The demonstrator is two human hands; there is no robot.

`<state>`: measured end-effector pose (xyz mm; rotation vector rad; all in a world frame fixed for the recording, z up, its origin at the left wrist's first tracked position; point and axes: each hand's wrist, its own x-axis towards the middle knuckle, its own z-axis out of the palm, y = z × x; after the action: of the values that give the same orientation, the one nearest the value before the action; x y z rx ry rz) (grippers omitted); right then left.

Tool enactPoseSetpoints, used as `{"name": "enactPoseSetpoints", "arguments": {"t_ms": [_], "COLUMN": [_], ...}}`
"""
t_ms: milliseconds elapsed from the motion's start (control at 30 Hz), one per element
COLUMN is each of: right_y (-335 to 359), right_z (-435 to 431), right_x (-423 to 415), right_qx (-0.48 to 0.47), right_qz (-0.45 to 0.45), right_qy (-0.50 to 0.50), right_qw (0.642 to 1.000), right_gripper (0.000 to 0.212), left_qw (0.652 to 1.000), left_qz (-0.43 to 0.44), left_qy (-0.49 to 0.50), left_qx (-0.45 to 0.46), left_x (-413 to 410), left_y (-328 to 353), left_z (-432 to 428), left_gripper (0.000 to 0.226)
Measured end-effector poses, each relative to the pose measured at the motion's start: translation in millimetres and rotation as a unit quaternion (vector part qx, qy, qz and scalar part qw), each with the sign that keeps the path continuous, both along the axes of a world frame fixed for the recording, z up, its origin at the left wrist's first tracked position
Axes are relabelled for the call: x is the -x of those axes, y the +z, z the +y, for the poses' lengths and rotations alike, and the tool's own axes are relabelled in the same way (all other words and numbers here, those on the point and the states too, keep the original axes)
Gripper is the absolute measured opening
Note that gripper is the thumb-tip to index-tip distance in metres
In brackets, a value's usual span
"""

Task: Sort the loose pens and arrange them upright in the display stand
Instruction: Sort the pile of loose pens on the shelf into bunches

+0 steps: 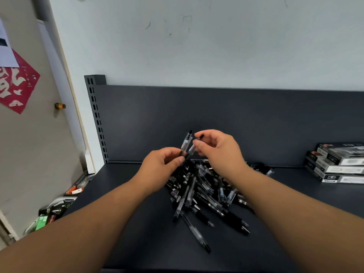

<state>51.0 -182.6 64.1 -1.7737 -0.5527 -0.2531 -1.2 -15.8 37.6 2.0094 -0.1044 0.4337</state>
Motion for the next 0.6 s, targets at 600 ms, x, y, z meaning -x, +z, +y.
{"name": "enactPoseSetpoints", "arguments": {"t_ms": [600], "right_y": [-49], "right_z": [0], "right_x": [-4], "right_qx": [0.582], "right_qz": [-0.3], "right_qy": [0.098], "right_qw": [0.749], "right_gripper": [0.04], "left_qw": [0.99], "left_qz": [0.105], "left_qy": [0.069], "left_qx": [0.069], "left_x": [2], "left_y": [-26], "left_z": [21], "left_gripper": [0.012]}}
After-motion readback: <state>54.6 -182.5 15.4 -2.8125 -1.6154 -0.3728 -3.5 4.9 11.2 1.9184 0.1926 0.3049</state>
